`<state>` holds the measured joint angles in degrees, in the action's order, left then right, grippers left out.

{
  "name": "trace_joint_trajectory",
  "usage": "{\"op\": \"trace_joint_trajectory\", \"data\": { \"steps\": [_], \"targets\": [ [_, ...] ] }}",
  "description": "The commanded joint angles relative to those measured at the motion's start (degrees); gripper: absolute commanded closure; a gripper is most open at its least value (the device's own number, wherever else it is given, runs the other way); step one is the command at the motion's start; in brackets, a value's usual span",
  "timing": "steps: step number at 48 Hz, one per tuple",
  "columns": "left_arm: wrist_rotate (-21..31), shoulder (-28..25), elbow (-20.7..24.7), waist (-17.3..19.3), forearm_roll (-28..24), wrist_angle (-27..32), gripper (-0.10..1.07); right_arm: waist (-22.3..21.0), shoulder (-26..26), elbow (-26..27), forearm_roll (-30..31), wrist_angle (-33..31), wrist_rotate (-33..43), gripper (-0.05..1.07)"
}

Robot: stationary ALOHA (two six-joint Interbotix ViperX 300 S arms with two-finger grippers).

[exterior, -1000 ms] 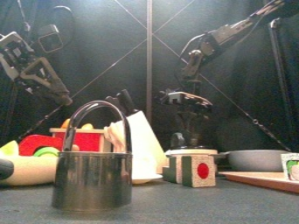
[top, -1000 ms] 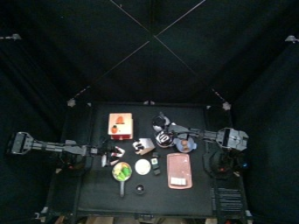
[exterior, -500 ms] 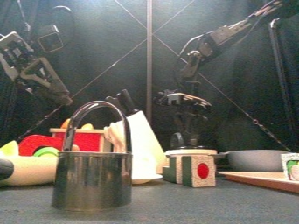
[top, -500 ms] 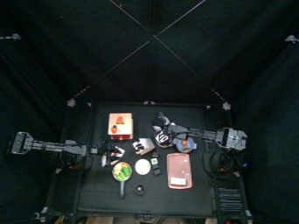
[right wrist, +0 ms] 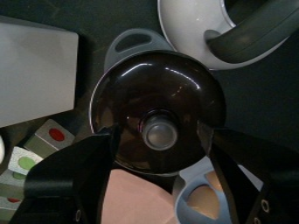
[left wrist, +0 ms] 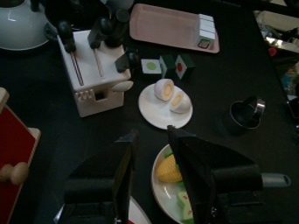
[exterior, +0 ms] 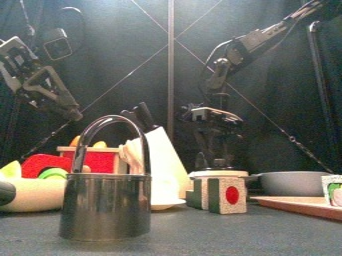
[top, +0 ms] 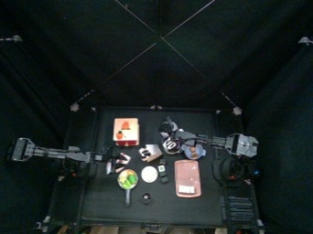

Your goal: Place pot lid on pot

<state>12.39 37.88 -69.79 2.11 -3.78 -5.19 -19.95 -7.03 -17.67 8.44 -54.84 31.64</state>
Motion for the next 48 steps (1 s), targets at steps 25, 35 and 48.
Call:
{"op": "trace_joint_trajectory", "data": {
  "steps": [25,35,48],
  "targets": [
    [0.0,-0.1,0.6,0.1,0.0,-0.2,0.23,2.8,5.0,2.5,0.4,-0.4,0.2,0.02],
    [0.0,0.0,0.5,0.1,0.1,-0.2,0.22,3.2,6.9,2.1,0.4,0.7,0.6,0.02],
    [0.0,0.5,0.5,0.1,1.3,0.3,0.22,3.3,11.6,-1.7,-0.6,9.1,0.2,0.02]
  ]
}}
